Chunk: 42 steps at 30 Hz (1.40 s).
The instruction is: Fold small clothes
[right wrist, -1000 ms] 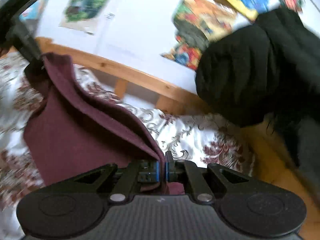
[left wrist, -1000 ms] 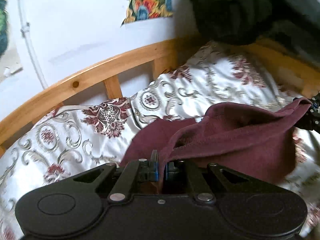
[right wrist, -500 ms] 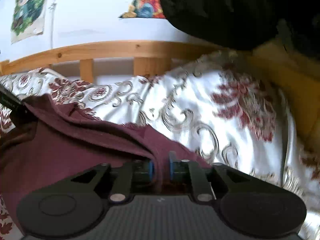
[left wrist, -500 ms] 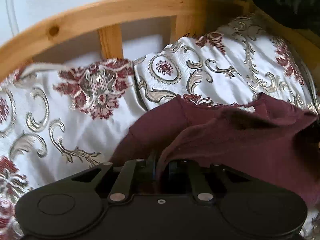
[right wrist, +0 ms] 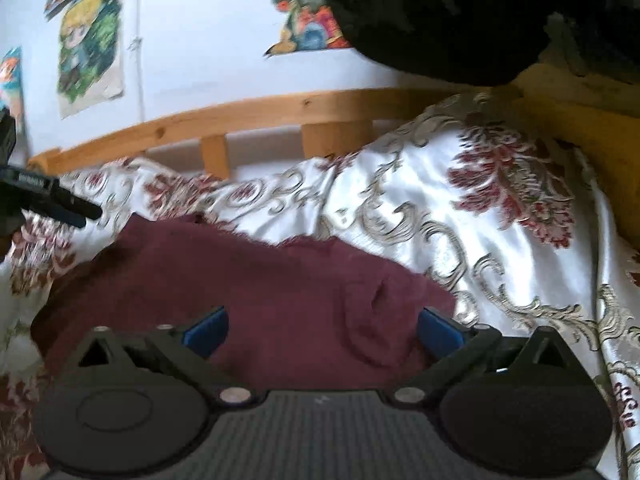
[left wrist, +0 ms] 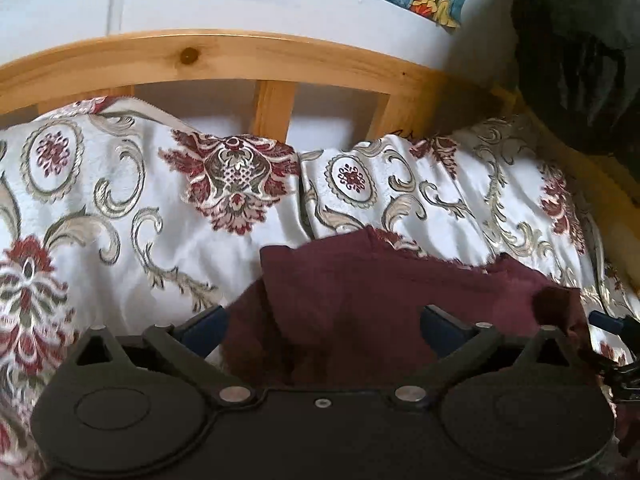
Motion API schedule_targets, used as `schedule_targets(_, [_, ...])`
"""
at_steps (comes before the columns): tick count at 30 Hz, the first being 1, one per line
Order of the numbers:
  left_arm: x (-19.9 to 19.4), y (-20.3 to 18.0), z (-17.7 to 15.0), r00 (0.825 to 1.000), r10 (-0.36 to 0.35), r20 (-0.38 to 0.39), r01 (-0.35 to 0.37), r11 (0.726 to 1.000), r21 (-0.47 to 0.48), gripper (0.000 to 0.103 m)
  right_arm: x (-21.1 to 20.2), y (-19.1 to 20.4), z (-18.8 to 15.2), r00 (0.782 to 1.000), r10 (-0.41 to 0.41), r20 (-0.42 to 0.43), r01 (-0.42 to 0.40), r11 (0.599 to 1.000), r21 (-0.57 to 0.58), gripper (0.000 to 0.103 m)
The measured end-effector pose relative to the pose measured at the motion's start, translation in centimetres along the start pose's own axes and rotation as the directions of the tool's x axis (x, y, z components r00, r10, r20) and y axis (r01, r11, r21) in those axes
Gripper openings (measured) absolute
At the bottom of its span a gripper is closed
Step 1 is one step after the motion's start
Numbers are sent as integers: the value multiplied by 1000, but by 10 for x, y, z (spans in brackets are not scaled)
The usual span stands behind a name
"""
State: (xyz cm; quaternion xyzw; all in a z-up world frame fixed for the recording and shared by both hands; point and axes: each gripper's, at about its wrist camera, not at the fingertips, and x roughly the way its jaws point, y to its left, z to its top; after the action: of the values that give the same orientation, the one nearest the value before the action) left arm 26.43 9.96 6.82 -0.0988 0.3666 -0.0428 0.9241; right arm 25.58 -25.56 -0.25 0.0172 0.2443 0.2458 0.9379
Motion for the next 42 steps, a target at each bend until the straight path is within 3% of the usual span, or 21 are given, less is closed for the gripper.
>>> schedule_targets(4, [6,-8,-20,998,26,-56,-24,998,51,102,7,13,-8,998,-49,-37,46,996,-72,103])
schedule_targets(7, [20,-17,-31,987,123,-105,-111,987,118,99,12,11,-12,997,-65,-41,63,996,-58,102])
schedule_targets(9, [25,-15,-34,981,156,-115,-143,983,115,98,13,5,-14,996,-80,-34,79,997,-21,100])
schedule_targets(12, [26,-8,-36,984,145,-108,-139,988,59,98,15,-5,-14,997,-75,-9,75,997,30,80])
schedule_targets(13, [27,-6,-35,983,152,-106,-149,988,43,98,17,-8,-13,997,-79,-5,79,996,38,69])
schedule_targets(14, [27,-4,-35,981,159,-108,-157,987,30,98,17,-11,-13,997,-83,0,83,995,47,53])
schedule_targets(15, [28,-3,-35,980,164,-112,-162,986,22,98,18,-14,-12,996,-88,3,87,994,60,44])
schedule_targets(16, [28,-2,-35,979,168,-114,-167,986,16,98,20,-17,-12,996,-94,1,93,993,77,23])
schedule_targets(17, [27,-2,-36,978,173,-114,-173,985,12,98,20,-21,-11,995,-101,-1,100,990,96,11])
schedule_targets(19, [26,-1,-36,977,180,-116,-181,984,4,98,16,-29,-8,994,-112,9,110,983,147,6])
schedule_targets(23, [24,-1,-38,974,194,-120,-194,981,9,98,1,-45,1,987,-157,37,143,959,245,5])
schedule_targets(29, [31,3,-39,962,229,-147,-235,972,-21,98,11,-46,-7,973,-228,-28,229,951,209,5])
schedule_targets(39, [32,9,-42,957,237,-166,-250,967,-59,102,20,-38,-14,967,-247,-63,254,956,147,6])
schedule_targets(42, [33,10,-42,957,236,-170,-251,966,-67,102,19,-37,-14,968,-242,-63,248,957,148,10])
